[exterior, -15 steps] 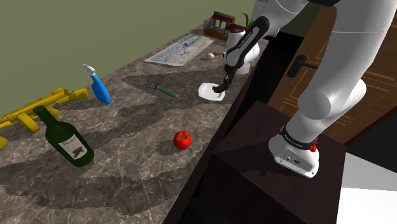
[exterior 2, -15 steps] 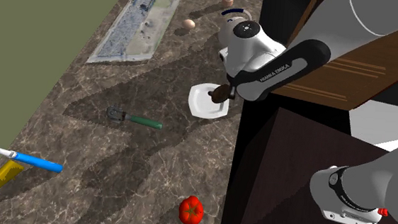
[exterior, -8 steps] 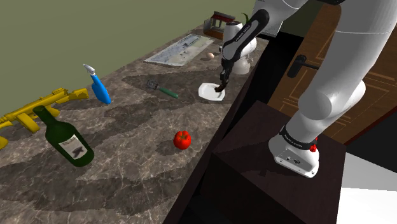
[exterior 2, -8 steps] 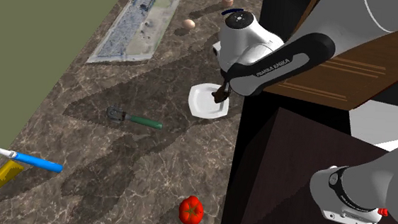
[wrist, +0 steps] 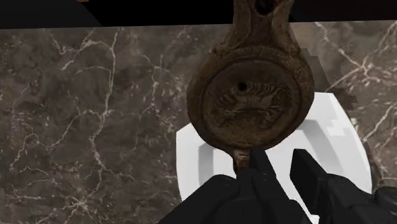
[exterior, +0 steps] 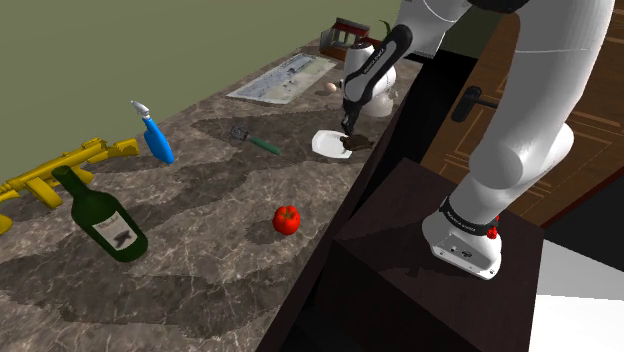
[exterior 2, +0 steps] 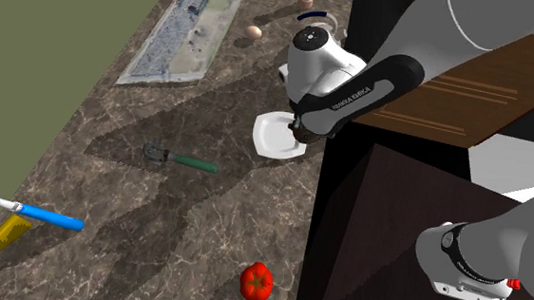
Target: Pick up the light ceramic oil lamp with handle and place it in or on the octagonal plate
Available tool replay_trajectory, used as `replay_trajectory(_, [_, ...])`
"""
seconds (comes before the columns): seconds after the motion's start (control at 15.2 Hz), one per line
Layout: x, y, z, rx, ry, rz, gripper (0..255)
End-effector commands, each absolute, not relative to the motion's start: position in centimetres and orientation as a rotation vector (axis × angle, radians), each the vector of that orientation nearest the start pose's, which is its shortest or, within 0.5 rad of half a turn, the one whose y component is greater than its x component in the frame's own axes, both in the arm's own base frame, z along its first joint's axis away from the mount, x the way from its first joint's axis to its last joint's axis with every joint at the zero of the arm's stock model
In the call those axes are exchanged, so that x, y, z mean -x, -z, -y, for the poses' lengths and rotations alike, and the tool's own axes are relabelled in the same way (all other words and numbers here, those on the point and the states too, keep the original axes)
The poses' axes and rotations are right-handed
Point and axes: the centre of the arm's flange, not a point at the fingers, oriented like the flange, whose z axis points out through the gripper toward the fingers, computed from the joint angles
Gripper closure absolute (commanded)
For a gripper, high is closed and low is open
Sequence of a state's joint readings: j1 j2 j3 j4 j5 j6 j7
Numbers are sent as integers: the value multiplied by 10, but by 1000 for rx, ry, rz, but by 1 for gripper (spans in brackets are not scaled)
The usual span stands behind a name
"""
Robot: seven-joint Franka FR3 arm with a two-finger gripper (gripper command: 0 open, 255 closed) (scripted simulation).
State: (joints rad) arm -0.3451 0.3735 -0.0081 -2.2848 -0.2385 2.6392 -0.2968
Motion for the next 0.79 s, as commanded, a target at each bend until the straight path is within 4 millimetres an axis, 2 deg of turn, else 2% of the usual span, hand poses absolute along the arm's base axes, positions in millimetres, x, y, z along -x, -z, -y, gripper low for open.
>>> replay_trajectory(0.0, [-496,-173,175,3231,-96,254,255])
replay_trajectory(0.2, [-496,-157,175,3231,-96,254,255])
replay_trajectory(0.26, [-496,-162,176,3231,-96,254,255])
replay_trajectory(0.33, [-496,-162,176,3231,-96,254,0])
replay_trajectory(0.73, [-404,-145,220,3142,128,221,0])
